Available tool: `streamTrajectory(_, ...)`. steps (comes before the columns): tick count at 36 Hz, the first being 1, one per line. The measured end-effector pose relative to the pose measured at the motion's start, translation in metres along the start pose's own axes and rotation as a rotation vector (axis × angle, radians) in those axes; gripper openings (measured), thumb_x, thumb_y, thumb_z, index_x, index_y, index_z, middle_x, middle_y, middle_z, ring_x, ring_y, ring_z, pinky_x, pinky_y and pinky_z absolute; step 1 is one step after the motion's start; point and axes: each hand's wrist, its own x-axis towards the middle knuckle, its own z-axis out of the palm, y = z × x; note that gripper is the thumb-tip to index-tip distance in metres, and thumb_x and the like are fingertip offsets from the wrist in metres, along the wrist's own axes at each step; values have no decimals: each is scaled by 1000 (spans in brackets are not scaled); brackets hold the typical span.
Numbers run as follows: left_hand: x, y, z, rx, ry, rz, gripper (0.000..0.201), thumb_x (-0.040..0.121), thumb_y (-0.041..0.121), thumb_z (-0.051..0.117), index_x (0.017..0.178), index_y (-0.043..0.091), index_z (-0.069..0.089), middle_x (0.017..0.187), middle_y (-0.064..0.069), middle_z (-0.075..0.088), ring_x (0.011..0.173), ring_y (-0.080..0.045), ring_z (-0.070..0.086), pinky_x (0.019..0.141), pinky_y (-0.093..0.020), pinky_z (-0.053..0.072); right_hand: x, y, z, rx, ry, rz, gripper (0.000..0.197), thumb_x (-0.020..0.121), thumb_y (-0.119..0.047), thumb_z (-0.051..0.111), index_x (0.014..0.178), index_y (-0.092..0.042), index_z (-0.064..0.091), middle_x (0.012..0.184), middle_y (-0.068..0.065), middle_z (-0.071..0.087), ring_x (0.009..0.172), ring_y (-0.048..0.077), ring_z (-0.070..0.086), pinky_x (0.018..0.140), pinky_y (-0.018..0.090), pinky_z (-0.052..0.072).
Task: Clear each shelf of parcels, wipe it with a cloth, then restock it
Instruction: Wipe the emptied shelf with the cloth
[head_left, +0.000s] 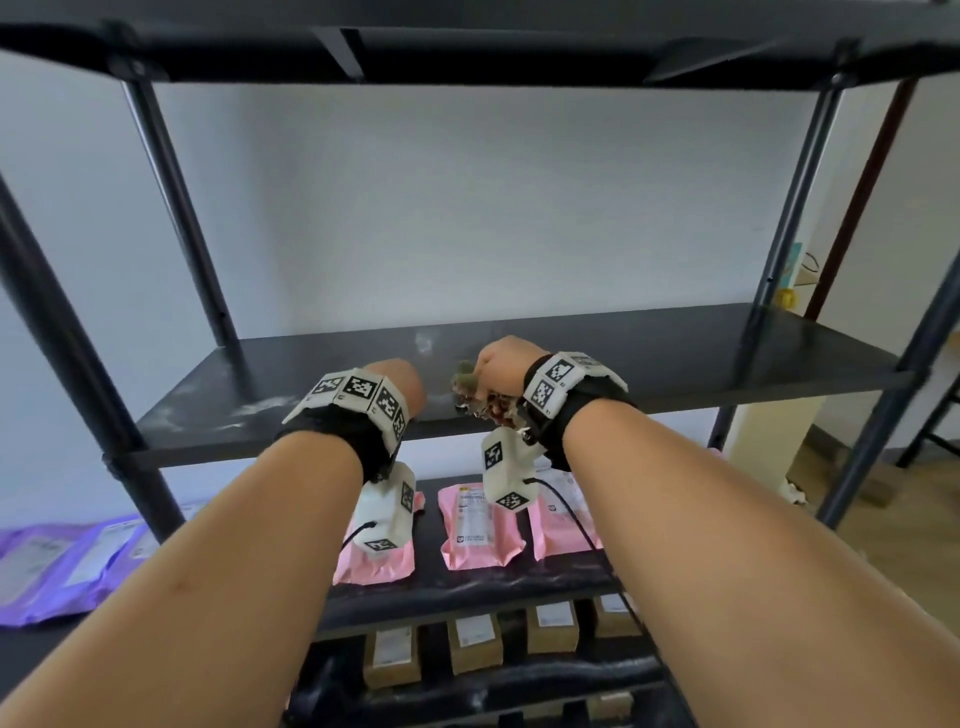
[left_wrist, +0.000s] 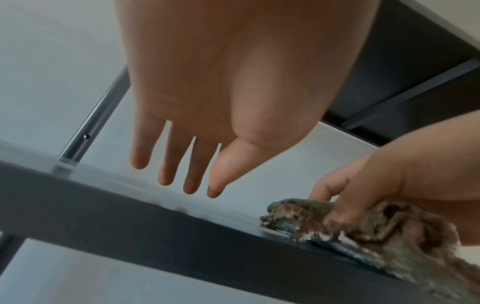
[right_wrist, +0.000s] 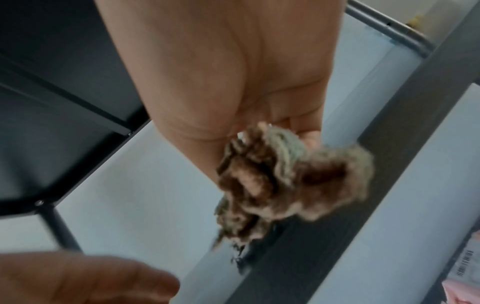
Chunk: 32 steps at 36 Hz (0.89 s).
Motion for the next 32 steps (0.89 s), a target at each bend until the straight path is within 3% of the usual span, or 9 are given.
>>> streamTrajectory(2,-6,-5,-5,2,21,17,30,90,18,54,115,5,64,118,-10,63,108,-31,61,93,-38,50,0,9,-6,169,45,27,35,86,-17,66,120,-9,65,120,8,65,75,9,60,59,16,47)
streamTrajectory(4,-11,-7,-10,15,8,36,29,90,16,53,115,5,64,118,-10,63,109,-31,61,94,-37,49,2,15,-16,184,165,104,30,88,-18,62,116,-7,65,117,10,65,89,17,63,71,22,50)
streamTrajectory(6,-1,-13,-5,6,7,22,27,90,17,51,111,7,65,116,-8,64,106,-29,61,92,-36,49,2,26,-23,153,252,204,18,90,-21,58,93,-5,66,97,10,66,83,26,62,73,31,48)
streamTrajectory(10,40,-26,12,-38,40,-21,26,86,19,53,105,12,68,113,-5,66,102,-25,63,89,-35,51,12,41,-23,-128,139,267,22,76,-31,70,72,-10,69,79,4,71,74,26,67,80,38,55)
streamTrajectory(15,18,-19,-11,-5,26,-46,25,87,23,54,106,14,68,114,-1,67,104,-22,63,91,-35,51,17,14,-27,-286,5,108,26,78,-37,68,67,-16,58,72,-3,60,79,26,63,85,38,54)
streamTrajectory(18,12,-11,-22,-32,47,-30,30,94,16,46,116,5,63,120,-4,62,112,-26,59,95,-35,48,43,-7,-20,-290,-30,30,34,85,-36,64,58,-18,52,76,-1,63,87,29,67,85,35,53)
streamTrajectory(21,22,-4,-35,-22,130,-23,34,98,9,37,125,2,58,129,-10,58,119,-27,55,98,-32,44,69,-22,-13,-257,-44,-56,42,82,-35,72,43,-22,61,61,-11,52,89,26,68,87,37,55)
streamTrajectory(29,30,-2,-51,2,107,-71,33,97,3,35,118,-1,60,125,-13,59,114,-27,58,94,-31,45,104,8,-46,-318,35,33,34,86,-39,64,62,-16,60,77,2,68,79,23,67,83,32,56)
streamTrajectory(32,32,-3,-49,49,44,-59,27,95,2,42,113,-1,62,117,-10,63,108,-26,61,91,-29,49,122,28,-49,-362,-18,58,23,87,-39,61,93,-18,69,89,-2,67,90,23,65,90,33,52)
